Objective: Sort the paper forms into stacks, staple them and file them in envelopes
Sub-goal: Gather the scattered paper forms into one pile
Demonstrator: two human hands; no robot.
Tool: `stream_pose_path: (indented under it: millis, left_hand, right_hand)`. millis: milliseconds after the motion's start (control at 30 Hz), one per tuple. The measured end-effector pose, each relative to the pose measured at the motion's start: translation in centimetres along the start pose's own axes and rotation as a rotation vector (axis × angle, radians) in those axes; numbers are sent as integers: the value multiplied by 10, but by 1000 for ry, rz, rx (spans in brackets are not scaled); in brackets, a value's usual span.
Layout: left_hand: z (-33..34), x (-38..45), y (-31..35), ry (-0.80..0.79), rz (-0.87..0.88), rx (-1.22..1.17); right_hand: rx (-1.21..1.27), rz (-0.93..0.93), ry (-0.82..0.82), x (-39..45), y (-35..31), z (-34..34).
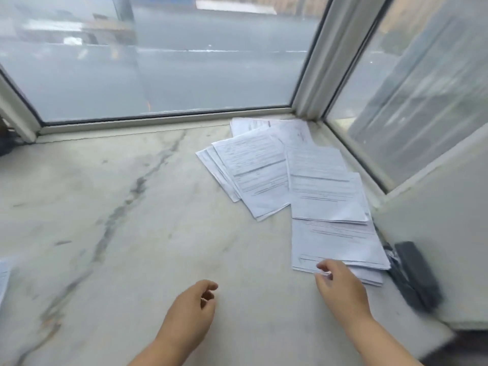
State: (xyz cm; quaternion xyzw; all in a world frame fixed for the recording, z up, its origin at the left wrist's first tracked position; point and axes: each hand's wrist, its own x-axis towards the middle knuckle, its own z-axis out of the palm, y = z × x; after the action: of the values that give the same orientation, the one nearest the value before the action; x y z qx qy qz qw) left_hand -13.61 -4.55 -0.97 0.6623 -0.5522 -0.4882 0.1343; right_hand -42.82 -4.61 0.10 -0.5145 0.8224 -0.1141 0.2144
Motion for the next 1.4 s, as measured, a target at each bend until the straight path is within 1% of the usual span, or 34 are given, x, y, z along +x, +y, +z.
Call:
stream_pose_path:
  millis: [67,167,300,367,433,500,567,633,733,833,900,1033,1100,1133,1233,1267,1333,1400]
  left_hand:
    - [29,18,28,-28,-39,-108]
    - [63,46,68,-34,-152,-383]
    - [87,79,115,3,-298,-628]
    - [91,92,134,24,-388,-695]
    - [96,101,149,36,-444,-696]
    - [103,107,164,29,-462,-672]
    - [111,112,177,25,-479,-637]
    - [119,119,187,16,-485,-592]
    - [131,129,196,-12,-455,-505]
    - [139,138,208,-6,-366,-485]
    - [143,149,217,-16,-349,-479]
    - [145,176,213,35,-300,-436]
    - [142,175,207,13,-293,-449]
    - [138,170,205,1,-288,-453]
    - [117,143,185,-41,-255,-450]
    - [107,131,174,-49,-236,-457]
    - [89,104,149,-102,-230,-518]
    - [74,78,124,-196,-236,-618]
  right_hand:
    - [4,-7,34,19,33,-12]
    - [76,-68,64,47,60,-25]
    - [81,-197,127,92,65,-40]
    - [78,-221,69,115,63,-46]
    - [-3,-220,-46,136,64,-47]
    - [-83,-181,-160,153,67,-45]
    - [-104,-129,-232,162,69,-41]
    - [-124,-123,-243,166,71,-35]
    - [-148,-135,-214,166,74,-33]
    - [-176,-131,-211,166,73,-35]
    - [-175,-128,-214,165,71,-35]
    - [-156,-119,-236,161,68,-36]
    - [-51,-98,-221,157,66,-42]
    - [29,-76,-187,156,66,-45]
    - [198,13,-10,153,69,-51]
    - [246,52,18,151,70,-51]
    - [433,137,9,141,66,-50]
    - [704,228,33,124,63,-48]
